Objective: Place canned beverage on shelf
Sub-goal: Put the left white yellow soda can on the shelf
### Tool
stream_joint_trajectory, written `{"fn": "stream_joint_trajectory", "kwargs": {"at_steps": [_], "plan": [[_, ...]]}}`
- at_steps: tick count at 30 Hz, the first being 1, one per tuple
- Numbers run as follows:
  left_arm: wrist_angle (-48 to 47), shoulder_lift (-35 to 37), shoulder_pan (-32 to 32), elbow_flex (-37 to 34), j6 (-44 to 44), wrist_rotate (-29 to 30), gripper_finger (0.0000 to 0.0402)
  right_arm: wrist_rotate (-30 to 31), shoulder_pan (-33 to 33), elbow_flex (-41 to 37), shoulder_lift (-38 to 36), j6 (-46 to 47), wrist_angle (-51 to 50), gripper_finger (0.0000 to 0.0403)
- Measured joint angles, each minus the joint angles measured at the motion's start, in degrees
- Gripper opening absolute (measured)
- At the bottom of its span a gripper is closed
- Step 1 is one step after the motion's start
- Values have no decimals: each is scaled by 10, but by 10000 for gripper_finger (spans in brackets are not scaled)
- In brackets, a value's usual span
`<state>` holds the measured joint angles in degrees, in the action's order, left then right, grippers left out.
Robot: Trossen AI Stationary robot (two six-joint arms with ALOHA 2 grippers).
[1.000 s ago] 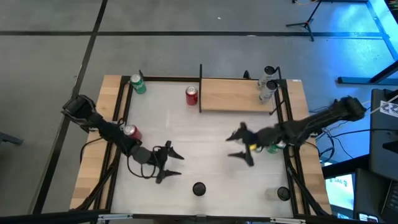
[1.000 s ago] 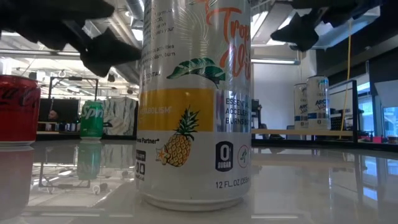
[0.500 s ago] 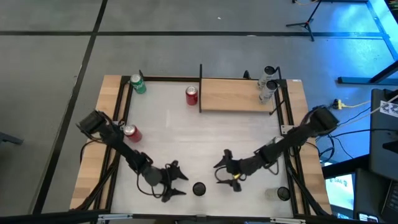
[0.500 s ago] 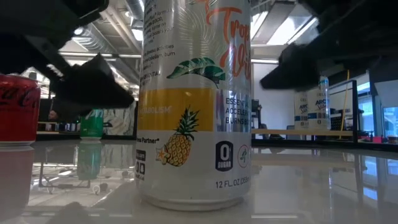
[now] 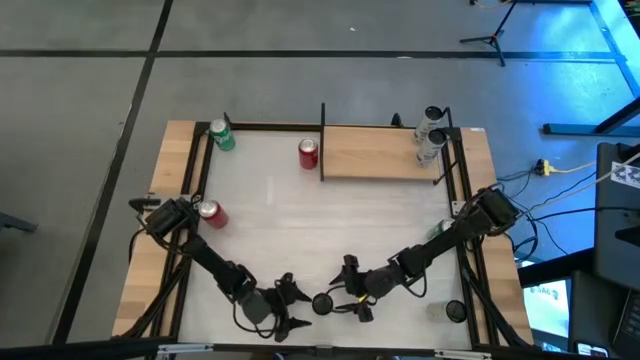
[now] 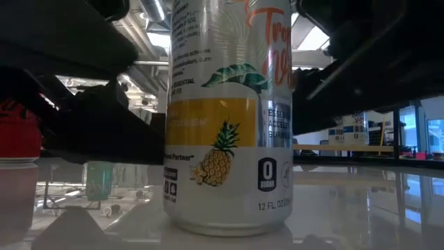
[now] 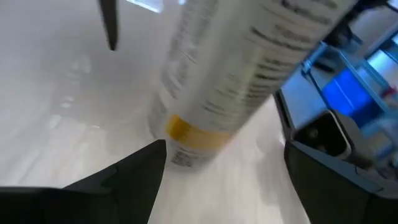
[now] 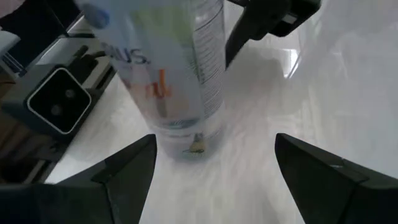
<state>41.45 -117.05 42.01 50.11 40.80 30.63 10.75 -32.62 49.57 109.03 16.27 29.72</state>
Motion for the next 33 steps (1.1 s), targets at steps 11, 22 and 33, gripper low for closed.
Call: {"fn": "stream_joint_trajectory", "kwargs": {"at_steps": [11,22,33], "plan": [[-14,0,-13,0,27,85,318,17,0,4,0,17,4,324],[-55,0,-38,0,54,108,318,2,0,4,0,36,-17,324],[-66,0,-59,0,56,154,318,0,0,4,-1,45,-11,324]]}}
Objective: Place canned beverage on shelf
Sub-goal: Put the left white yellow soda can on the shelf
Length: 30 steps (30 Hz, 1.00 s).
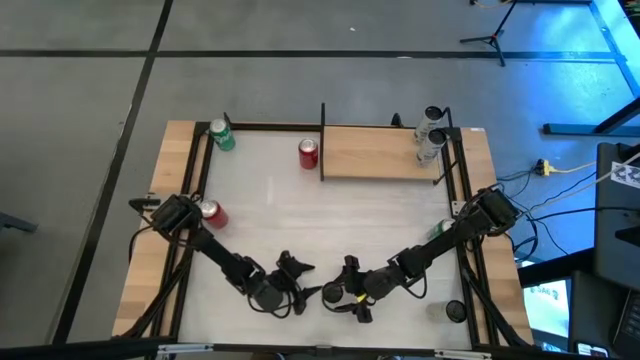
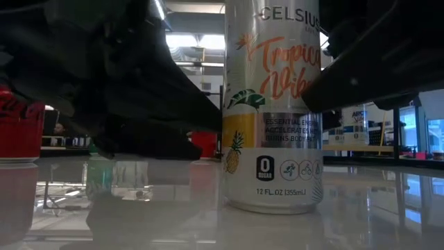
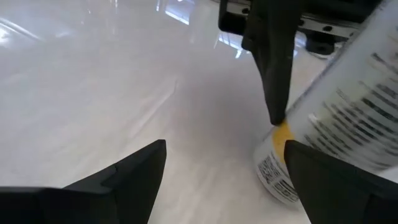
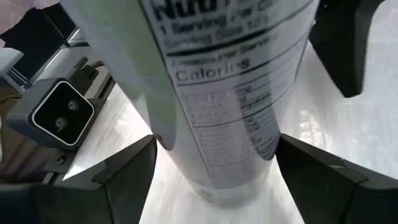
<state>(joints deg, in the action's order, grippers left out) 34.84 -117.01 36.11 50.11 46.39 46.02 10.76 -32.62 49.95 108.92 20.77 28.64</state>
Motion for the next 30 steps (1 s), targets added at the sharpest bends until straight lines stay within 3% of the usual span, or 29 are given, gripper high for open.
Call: {"fn": "stream_joint_trajectory", "kwargs": {"at_steps": [8,15,25,30], "plan": [[-55,33,0,0,-19,-3,318,-3,0,1,-12,2,-23,324],[-164,91,18,0,-20,-3,318,-7,0,31,-76,4,-159,324],[-206,101,38,0,-20,9,318,-3,0,193,-124,-17,-454,324],[-208,101,38,0,-20,0,318,19,0,265,-124,-37,-532,324]]}}
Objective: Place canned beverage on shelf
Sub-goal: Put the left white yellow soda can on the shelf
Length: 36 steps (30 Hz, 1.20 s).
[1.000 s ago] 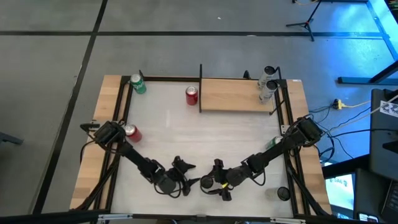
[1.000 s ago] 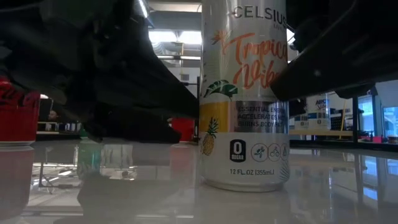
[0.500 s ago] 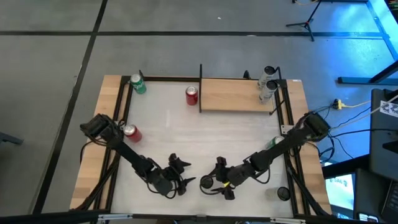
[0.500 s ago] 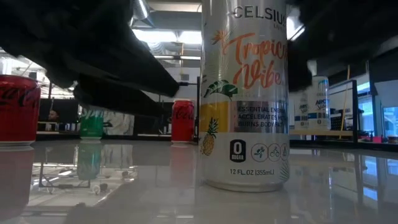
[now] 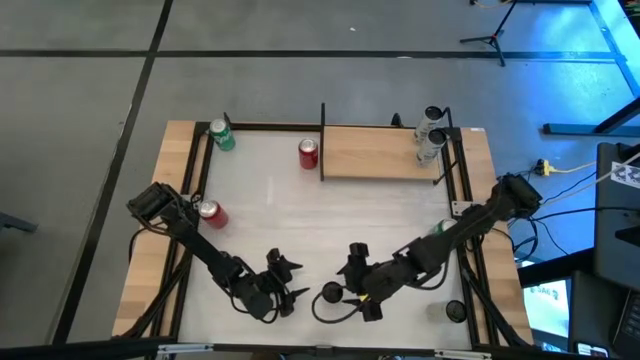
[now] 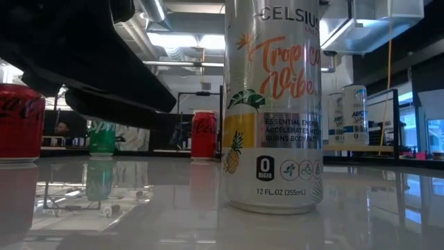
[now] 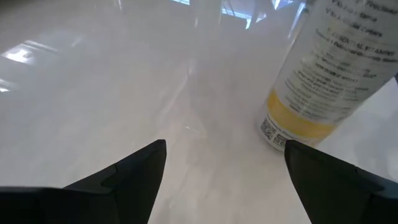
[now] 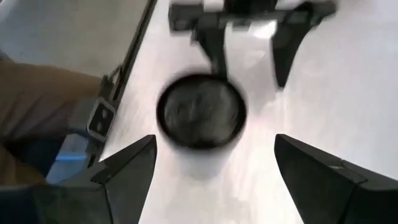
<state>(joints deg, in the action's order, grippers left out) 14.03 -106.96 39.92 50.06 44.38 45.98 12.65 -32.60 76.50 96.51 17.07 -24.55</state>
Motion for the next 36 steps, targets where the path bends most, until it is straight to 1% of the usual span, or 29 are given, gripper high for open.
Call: {"fn": "stream_joint_trajectory", "kwargs": {"at_steps": [3,10,19,29,32,36], "plan": [[0,0,0,0,0,-1,318,-1,0,20,0,-15,5,324],[0,0,0,0,0,-2,318,1,0,5,7,-39,83,324],[1,0,0,0,0,-2,318,11,0,4,56,-40,89,324],[1,0,0,0,0,-2,318,28,0,4,81,-39,95,323],[1,0,0,0,0,-2,318,35,0,4,82,-39,100,303],[1,0,0,0,0,-2,318,34,0,4,82,-39,96,243]]}}
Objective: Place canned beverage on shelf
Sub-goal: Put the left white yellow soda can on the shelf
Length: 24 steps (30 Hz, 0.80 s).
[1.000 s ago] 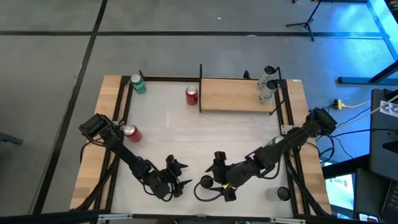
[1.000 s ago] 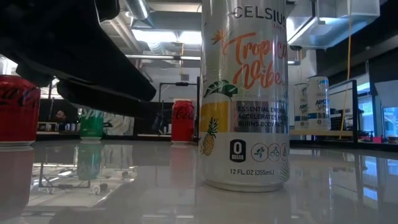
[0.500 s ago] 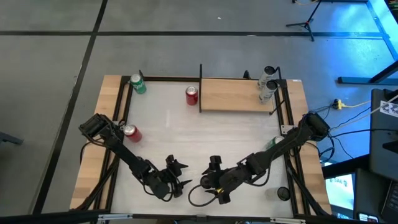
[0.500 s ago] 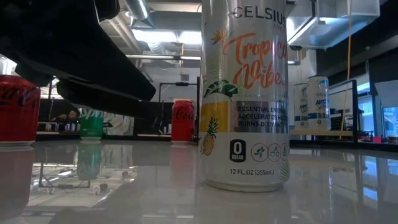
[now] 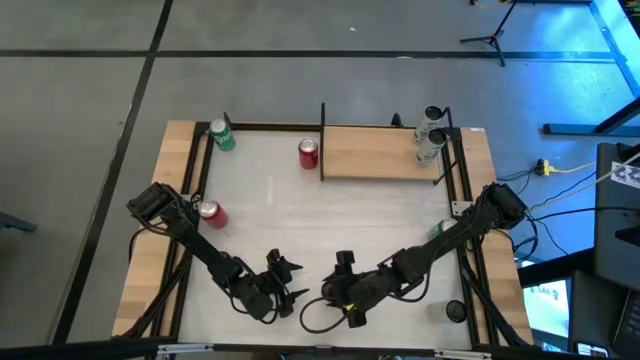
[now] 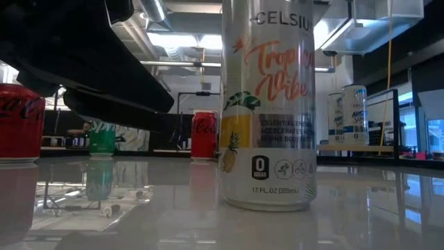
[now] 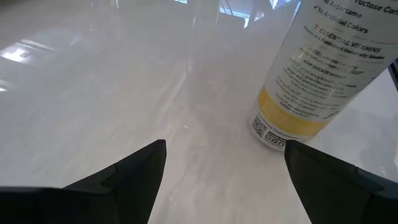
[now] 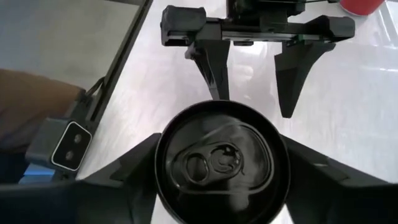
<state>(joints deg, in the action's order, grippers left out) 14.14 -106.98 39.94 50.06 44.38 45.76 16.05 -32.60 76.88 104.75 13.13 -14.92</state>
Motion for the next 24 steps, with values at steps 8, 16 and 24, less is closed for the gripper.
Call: {"fn": "stream_joint_trajectory", "kwargs": {"at_steps": [8,16,24], "plan": [[1,0,0,0,2,-4,318,3,0,-1,-40,-16,-34,240],[1,0,2,0,-2,-7,318,77,0,0,-150,-10,-141,240],[18,10,-43,0,-113,-137,318,172,55,0,-269,17,-308,240]]}}
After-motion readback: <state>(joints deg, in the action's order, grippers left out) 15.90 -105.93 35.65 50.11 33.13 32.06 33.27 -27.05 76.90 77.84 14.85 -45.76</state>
